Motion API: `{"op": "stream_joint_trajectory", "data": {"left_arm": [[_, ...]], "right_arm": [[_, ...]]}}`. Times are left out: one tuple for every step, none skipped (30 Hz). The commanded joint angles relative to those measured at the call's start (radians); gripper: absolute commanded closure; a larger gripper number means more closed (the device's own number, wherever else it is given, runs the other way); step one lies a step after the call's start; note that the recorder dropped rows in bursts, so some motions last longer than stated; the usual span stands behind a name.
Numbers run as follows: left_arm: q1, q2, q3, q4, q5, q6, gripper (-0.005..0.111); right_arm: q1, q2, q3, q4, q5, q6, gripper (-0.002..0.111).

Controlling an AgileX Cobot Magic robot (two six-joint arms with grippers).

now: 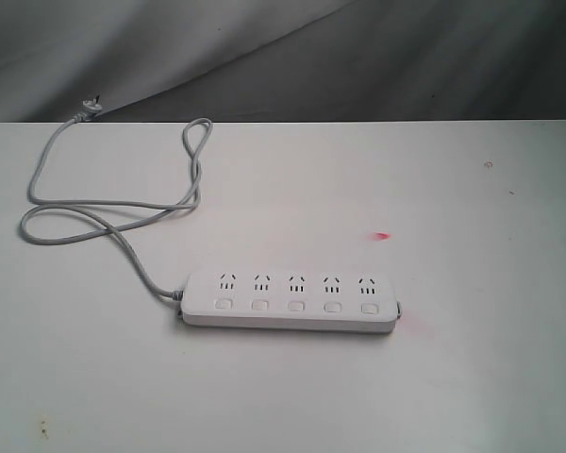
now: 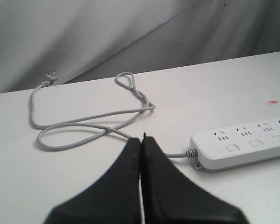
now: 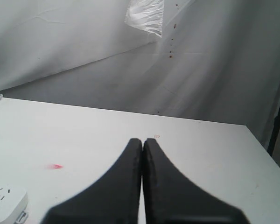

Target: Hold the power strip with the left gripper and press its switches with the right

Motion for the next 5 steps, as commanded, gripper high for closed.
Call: {"op": "stream_joint_trajectory", "data": {"left_arm": [[-0.002,-0.005,0.005,-0.007,-0.002,-0.005,0.107],[-0.002,-0.005,0.005,-0.007,-0.002,-0.005,0.107],[-0.002,-0.005,0.005,-0.007,-0.002,-0.005,0.107],[-0.002,-0.005,0.005,-0.007,-0.002,-0.005,0.107],[-0.002,-0.005,0.005,-0.007,-0.002,-0.005,0.107]], "right_arm": [[-0.007,-0.002,0.003,-0.005,0.004,0.0,0.108],[-0.007,-0.002,0.003,-0.005,0.004,0.0,0.108],[-0.007,-0.002,0.003,-0.005,0.004,0.0,0.108],[-0.007,-0.002,0.003,-0.005,0.004,0.0,0.108],[-0.007,-0.002,0.003,-0.005,0.004,0.0,0.108]]}}
